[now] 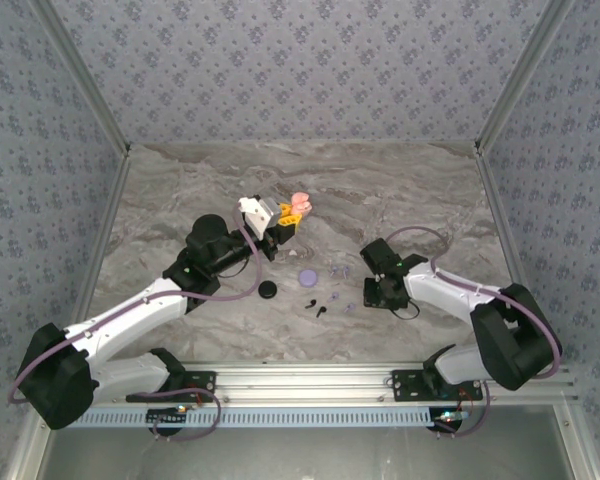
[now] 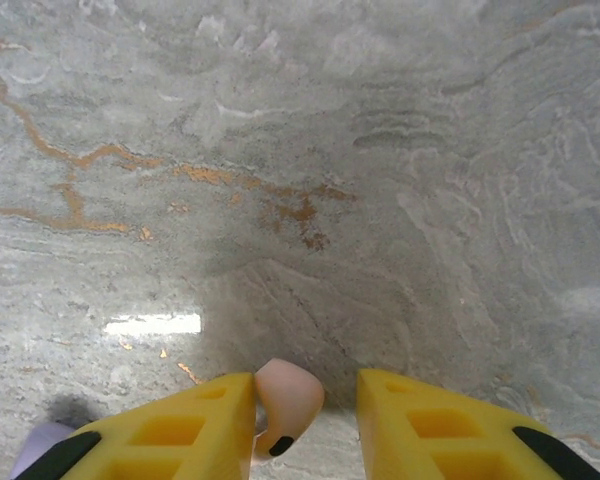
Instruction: Insert the wireless bluetooth earbuds into the charging case
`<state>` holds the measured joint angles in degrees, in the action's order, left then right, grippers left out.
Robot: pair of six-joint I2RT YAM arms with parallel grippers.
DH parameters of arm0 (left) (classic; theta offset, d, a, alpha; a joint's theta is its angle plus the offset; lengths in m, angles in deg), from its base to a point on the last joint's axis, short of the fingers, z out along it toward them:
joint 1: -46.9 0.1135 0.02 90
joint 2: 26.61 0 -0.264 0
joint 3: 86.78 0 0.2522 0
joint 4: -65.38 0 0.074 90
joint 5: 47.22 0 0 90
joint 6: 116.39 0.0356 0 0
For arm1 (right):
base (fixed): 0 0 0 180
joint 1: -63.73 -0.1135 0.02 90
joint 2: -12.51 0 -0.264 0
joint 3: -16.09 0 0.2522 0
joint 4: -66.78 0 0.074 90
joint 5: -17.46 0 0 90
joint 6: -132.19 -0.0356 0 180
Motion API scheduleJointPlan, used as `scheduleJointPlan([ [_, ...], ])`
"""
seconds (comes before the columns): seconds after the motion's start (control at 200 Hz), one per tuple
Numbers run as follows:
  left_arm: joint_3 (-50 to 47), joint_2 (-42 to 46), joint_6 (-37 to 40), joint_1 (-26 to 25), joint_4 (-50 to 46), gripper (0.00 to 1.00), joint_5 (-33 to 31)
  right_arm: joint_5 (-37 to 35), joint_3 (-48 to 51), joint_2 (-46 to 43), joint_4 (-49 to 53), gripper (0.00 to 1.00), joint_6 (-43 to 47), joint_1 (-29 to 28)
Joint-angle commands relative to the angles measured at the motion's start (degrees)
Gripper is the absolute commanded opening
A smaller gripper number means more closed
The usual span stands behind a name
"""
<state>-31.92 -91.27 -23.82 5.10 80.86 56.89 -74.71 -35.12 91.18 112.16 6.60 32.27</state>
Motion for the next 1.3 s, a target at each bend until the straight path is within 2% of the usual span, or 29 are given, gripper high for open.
scheduleJointPlan([
  [0.0, 1.77, 0.87, 1.09, -0.31, 0.57, 0.0, 0.2, 0.37, -1.18, 1.56, -1.68, 0.33, -0.92, 0.18],
  [0.29, 1.8, 0.77, 1.46, -0.34, 0.51, 0.0, 0.02, 2.15, -1.83, 2.72, -3.18, 0.25, 1.39, 0.02],
  [0.5, 1.7, 0.68, 1.2, -0.38, 0.69, 0.0, 0.12, 1.18, -2.61, 2.0, -2.35, 0.24, 2.81, -0.43],
  [0.69, 1.46, -0.62, -0.57, -0.39, 2.05, 0.0, 1.46, -1.13, -4.97, -5.12, -1.45, 0.23, 7.29, -0.95],
  [0.879, 1.81, -3.28, -2.71, -0.32, 4.3, 0.0, 3.64, -2.65, -11.81, -14.02, -0.58, 0.22, 15.05, -1.57],
  [1.069, 3.09, -5.72, -4.15, -0.34, 5.28, 0.0, 6.38, 0.16, -19.44, -19.96, -3.6, 0.23, 22.25, -2.2],
  [1.294, 3.6, -6.93, -5.18, -0.52, 5.65, 0.0, 8.64, 8.07, -25.25, -22.23, -9.22, 0.23, 25.64, -3.4],
])
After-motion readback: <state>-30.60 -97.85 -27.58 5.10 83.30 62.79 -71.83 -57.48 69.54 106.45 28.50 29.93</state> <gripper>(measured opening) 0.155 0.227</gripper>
